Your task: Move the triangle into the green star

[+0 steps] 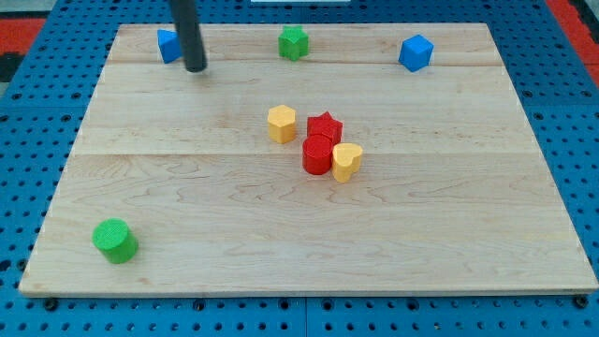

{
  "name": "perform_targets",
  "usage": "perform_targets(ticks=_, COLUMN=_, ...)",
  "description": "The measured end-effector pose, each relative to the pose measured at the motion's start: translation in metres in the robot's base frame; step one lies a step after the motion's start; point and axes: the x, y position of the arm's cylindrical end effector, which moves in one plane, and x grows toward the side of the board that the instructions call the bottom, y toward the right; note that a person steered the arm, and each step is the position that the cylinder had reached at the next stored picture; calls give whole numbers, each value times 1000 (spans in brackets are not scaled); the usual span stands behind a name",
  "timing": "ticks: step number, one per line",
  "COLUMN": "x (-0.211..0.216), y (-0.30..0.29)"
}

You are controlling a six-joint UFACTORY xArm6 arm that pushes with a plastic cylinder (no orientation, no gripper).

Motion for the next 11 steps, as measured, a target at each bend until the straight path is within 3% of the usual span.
perform_targets(ticks=1, x=-8, y=-90)
perform_targets(ticks=2, x=-37, y=-57)
perform_targets(ticks=3, x=-37, y=66)
perform_targets(ticks=4, x=-27, y=125)
perform_targets(ticks=5, x=-54, y=44)
perform_targets(ticks=6, x=-87, y=80)
perform_targets(ticks=8, x=-36, y=278)
perform_targets(ticks=9, x=-58, y=241)
perform_targets(ticks=10, x=-89, y=295)
perform_targets(ticks=11, x=-64, y=318)
